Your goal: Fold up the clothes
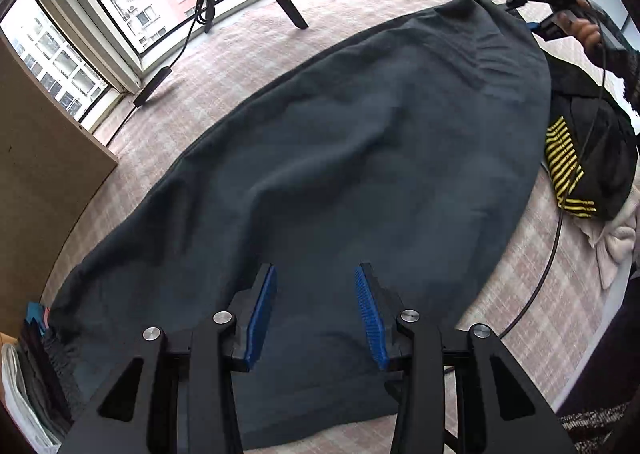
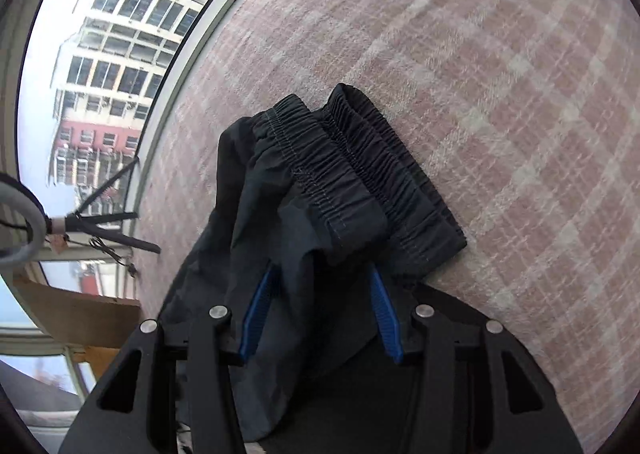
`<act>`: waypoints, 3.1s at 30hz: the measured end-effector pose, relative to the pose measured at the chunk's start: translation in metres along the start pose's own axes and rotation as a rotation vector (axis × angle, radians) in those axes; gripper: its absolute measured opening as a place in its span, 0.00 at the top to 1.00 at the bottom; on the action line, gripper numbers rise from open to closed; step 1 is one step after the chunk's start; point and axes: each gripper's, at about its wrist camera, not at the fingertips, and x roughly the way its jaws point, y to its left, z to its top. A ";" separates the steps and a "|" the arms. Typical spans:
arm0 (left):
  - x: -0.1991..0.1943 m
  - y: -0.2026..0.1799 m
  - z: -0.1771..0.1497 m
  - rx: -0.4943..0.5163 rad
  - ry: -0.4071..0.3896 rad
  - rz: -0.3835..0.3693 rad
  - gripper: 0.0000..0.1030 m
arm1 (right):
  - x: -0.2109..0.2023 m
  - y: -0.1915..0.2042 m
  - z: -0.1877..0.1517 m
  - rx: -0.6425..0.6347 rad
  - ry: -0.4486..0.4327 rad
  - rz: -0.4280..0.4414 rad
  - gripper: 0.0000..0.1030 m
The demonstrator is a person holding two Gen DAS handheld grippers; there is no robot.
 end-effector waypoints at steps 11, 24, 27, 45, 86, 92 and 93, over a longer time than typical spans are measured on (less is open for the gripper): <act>-0.007 0.003 -0.013 -0.083 -0.005 0.010 0.62 | -0.029 0.045 -0.013 -0.141 -0.164 -0.112 0.89; -0.013 0.028 -0.029 -0.136 -0.012 0.037 0.62 | -0.043 0.045 -0.027 -0.264 -0.233 -0.483 0.79; -0.017 0.050 -0.023 -0.123 -0.031 0.088 0.62 | -0.058 0.088 -0.041 -0.390 -0.274 -0.448 0.75; 0.084 0.117 0.053 0.219 0.024 0.041 0.69 | 0.137 0.249 -0.150 -1.187 0.078 -0.328 0.73; -0.049 0.154 -0.013 -0.054 -0.218 0.139 0.89 | 0.051 0.286 -0.212 -1.352 0.149 -0.078 0.95; -0.082 0.078 -0.093 -0.088 -0.233 0.042 0.89 | 0.052 0.247 -0.300 -1.309 0.356 0.035 0.87; -0.078 0.061 -0.104 -0.096 -0.225 0.005 0.86 | 0.065 0.237 -0.316 -1.306 0.382 0.025 0.87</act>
